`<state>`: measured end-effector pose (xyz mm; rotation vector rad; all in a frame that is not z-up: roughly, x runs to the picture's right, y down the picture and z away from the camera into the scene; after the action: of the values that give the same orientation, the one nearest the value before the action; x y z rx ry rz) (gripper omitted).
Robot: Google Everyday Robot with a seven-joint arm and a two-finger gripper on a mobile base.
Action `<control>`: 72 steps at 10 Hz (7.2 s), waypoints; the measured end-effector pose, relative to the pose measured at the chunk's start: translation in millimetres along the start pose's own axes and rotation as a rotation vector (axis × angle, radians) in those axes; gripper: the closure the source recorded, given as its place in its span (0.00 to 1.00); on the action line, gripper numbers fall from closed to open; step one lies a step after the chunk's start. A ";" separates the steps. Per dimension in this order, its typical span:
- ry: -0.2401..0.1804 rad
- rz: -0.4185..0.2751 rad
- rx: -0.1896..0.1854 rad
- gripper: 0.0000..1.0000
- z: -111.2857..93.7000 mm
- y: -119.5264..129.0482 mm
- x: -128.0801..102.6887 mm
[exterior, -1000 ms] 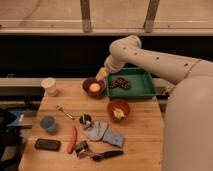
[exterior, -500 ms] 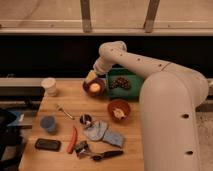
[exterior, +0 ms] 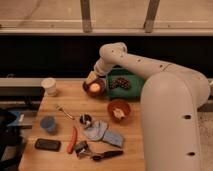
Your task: Place apple in tray
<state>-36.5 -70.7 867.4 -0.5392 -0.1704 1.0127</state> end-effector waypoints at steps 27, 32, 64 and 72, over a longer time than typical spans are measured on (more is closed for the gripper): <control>0.012 0.102 -0.207 0.31 118.2 -12.0 20.7; 0.009 0.097 -0.220 0.81 116.2 -8.6 19.7; -0.306 0.543 0.144 1.00 -74.4 -151.0 96.9; -0.203 0.554 0.142 1.00 -41.1 -205.3 114.3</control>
<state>195.4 -73.5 923.1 -0.3564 -0.1293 1.6091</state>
